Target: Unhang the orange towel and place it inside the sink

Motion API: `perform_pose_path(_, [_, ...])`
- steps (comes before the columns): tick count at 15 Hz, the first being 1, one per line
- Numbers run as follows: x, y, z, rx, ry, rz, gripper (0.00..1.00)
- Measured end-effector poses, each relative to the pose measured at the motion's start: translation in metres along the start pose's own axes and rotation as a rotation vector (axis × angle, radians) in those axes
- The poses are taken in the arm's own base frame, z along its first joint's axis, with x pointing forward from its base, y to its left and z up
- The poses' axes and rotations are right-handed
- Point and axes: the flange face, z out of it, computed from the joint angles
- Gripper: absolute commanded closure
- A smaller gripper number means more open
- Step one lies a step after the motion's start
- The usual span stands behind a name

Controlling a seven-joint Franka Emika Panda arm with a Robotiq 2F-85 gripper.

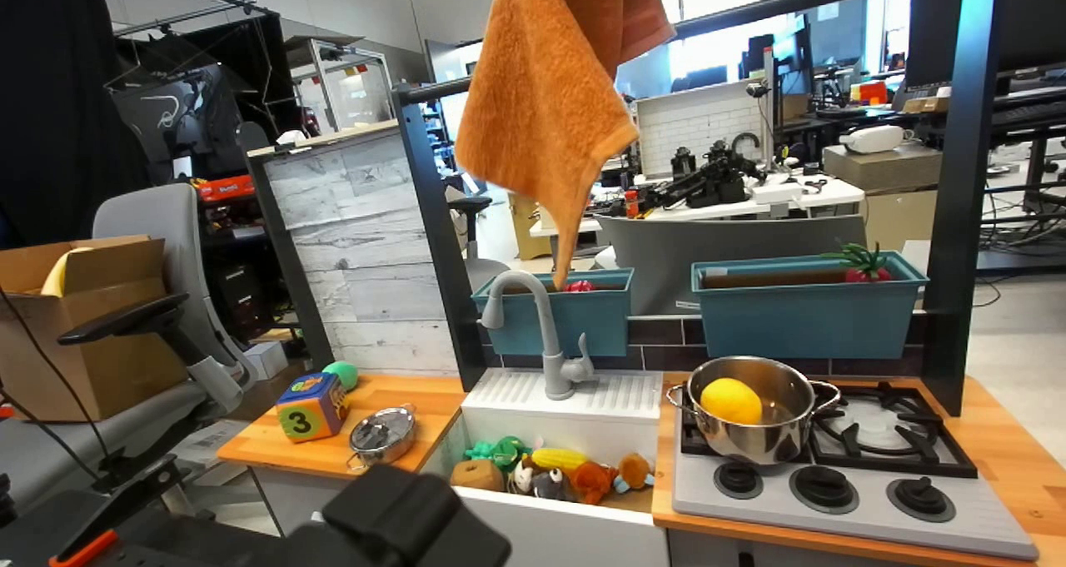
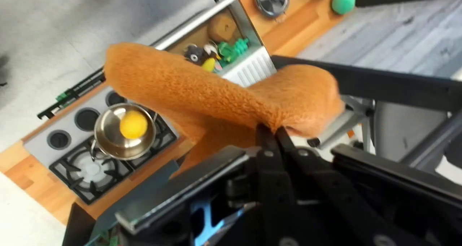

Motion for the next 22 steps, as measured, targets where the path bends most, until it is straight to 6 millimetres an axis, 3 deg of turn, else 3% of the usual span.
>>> perform_pose_path(2, [-0.017, 0.014, 0.014, -0.066, -0.071, -0.037, 0.99])
perform_pose_path(4, [-0.018, 0.024, 0.039, -0.115, -0.11, -0.044, 0.99])
perform_pose_path(12, [0.022, 0.04, 0.135, -0.162, 0.012, -0.039, 0.99])
perform_pose_path(18, [0.036, 0.053, 0.203, -0.199, 0.063, -0.03, 0.99])
perform_pose_path(22, [0.04, 0.045, 0.233, -0.21, 0.175, -0.068, 0.99])
